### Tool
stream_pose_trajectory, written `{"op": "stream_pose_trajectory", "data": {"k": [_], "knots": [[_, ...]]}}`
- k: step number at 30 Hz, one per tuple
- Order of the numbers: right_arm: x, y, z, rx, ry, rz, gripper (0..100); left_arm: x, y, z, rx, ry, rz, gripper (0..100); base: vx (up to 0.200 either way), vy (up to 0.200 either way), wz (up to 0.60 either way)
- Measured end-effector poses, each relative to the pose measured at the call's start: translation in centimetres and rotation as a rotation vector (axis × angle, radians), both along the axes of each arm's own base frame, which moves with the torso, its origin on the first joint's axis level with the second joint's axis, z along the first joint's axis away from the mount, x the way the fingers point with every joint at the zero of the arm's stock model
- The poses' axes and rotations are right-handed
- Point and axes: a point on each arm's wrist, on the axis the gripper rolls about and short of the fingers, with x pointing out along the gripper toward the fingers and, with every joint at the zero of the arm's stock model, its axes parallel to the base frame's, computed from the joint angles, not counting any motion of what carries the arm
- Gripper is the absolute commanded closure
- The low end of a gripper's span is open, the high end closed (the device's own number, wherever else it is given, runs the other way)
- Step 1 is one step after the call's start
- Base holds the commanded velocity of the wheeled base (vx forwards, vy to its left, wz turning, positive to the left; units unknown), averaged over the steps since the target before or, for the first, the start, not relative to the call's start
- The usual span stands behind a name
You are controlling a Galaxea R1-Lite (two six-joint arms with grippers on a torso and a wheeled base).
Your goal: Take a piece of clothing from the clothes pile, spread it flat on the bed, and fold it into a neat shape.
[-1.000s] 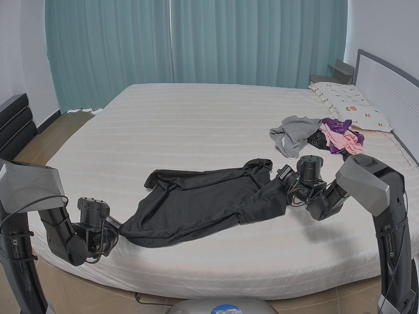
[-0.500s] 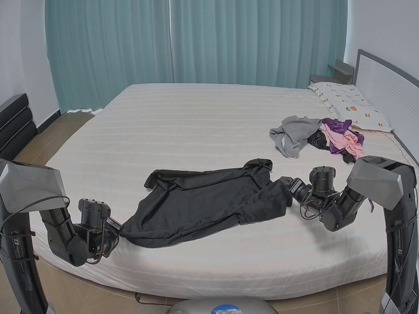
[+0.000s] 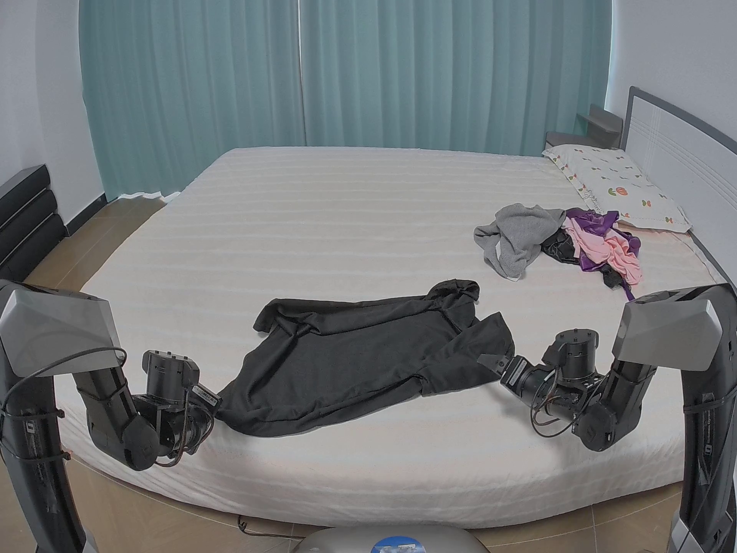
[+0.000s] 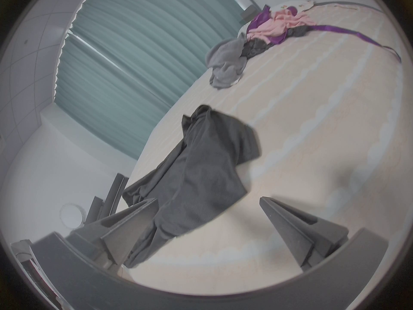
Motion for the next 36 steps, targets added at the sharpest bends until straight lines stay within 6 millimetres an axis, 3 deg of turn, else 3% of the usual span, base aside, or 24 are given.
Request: {"op": "stream_pose_trajectory", "data": {"k": [15, 16, 29, 36], "knots": [[1.6, 1.1, -1.6, -0.026, -0.019, 0.033, 0, 0.2, -0.4, 0.0, -0.002, -0.007, -0.010, 100, 0.000, 0.000, 0.00], [1.7, 1.2, -1.6, -0.028, -0.020, 0.034, 100, 0.2, -0.4, 0.0, -0.002, -0.006, -0.010, 100, 0.000, 0.000, 0.00], [1.3, 1.1, -1.7, -0.040, -0.013, 0.029, 100, 0.2, -0.4, 0.1, -0.002, -0.009, -0.010, 100, 0.000, 0.000, 0.00], [-0.3, 0.6, -0.6, -0.029, -0.008, 0.033, 100, 0.1, -0.3, 0.3, -0.003, -0.012, -0.005, 100, 0.000, 0.000, 0.00]]}}
